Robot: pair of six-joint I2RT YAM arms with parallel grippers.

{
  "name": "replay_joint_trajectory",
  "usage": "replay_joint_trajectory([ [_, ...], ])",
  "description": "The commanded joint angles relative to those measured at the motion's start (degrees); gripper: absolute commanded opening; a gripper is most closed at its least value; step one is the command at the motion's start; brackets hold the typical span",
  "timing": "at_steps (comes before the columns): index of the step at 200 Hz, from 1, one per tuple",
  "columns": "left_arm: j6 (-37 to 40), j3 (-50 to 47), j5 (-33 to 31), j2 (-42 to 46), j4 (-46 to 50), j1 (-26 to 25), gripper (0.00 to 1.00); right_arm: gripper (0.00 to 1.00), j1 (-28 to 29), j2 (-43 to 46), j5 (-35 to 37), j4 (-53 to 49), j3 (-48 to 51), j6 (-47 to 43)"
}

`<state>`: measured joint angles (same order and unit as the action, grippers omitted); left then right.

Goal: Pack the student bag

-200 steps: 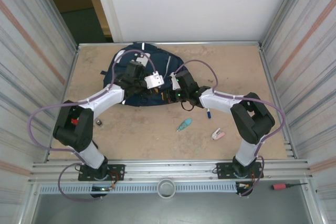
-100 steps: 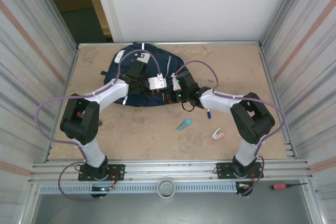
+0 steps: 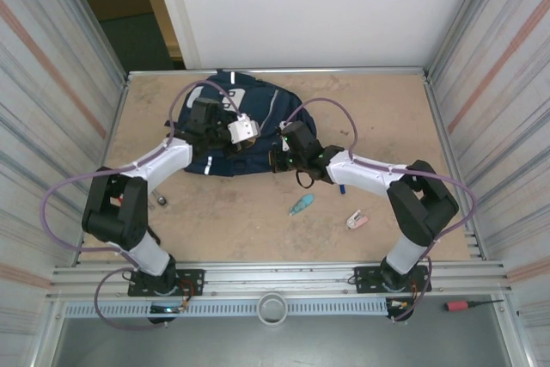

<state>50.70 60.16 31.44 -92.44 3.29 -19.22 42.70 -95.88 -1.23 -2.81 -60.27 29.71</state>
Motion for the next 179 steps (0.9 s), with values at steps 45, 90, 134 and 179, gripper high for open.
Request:
replay_joint_trajectory([
  [45, 0.2, -1.5, 0.5, 3.8, -6.3, 5.4, 0.00, 0.00, -5.1, 4.0, 12.1, -17.2, 0.0, -1.4],
  [90, 0.6, -1.9, 1.4, 4.0, -6.3, 6.2, 0.00, 0.00, -10.5, 4.1, 2.8, -13.3, -1.0, -9.6],
  [134, -1.8, -2.3, 3.5, 6.2, -5.7, 6.1, 0.07, 0.00, -11.5, 4.3, -11.4, -9.2, -2.7, -11.8],
  [179, -1.8, -9.1, 2.8, 16.1, -7.9, 0.7, 0.51, 0.00, -10.1, 6.3, -18.4, -6.9, -3.3, -10.1],
])
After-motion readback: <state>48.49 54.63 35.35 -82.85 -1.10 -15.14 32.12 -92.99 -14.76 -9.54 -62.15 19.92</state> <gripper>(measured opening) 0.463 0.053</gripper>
